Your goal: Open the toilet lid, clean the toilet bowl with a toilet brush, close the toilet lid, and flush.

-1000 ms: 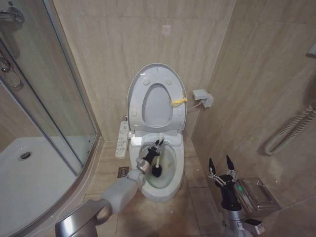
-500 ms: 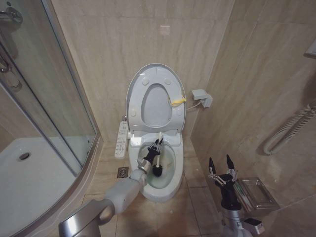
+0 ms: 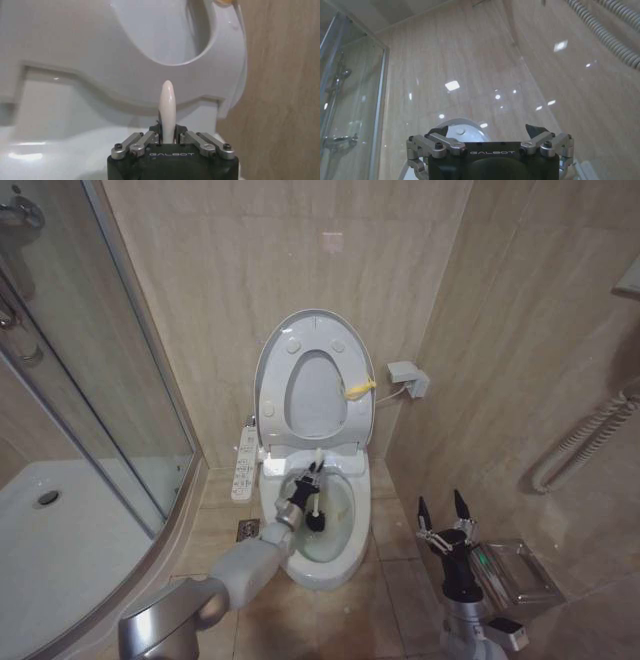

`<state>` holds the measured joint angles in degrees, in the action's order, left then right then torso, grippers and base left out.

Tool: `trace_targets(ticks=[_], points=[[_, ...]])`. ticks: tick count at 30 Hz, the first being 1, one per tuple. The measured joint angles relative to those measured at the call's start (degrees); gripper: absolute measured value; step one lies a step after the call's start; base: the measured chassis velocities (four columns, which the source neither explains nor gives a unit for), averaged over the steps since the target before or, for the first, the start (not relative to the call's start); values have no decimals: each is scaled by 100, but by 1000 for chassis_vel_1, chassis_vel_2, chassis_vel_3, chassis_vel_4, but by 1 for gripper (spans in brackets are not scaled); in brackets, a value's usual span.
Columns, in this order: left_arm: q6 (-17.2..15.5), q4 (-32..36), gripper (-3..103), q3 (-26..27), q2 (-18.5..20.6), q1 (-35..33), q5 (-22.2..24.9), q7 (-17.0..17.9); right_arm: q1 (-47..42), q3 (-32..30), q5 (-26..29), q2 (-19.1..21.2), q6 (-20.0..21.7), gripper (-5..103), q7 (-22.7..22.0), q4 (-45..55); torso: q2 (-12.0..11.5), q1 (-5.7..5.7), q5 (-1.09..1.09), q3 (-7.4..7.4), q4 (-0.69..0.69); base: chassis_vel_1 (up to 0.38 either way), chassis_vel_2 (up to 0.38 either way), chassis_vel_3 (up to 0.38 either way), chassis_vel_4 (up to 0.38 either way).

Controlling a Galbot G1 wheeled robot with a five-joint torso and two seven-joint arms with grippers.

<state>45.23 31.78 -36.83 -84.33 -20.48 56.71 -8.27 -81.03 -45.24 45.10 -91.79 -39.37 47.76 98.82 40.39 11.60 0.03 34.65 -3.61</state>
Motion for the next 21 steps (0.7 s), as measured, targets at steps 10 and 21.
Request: trace_targets(ticks=[10, 21], points=[[148, 371, 18, 39, 78, -64, -509, -485, 1, 71, -140, -26, -32, 100, 5, -94, -4, 3, -5, 5, -11, 0, 0, 0, 0], [146, 223, 18, 75, 14, 60, -672, -562, 68, 170, -156, -36, -43, 100, 8, -153, -6, 6, -11, 9, -8, 0, 0, 0, 0]])
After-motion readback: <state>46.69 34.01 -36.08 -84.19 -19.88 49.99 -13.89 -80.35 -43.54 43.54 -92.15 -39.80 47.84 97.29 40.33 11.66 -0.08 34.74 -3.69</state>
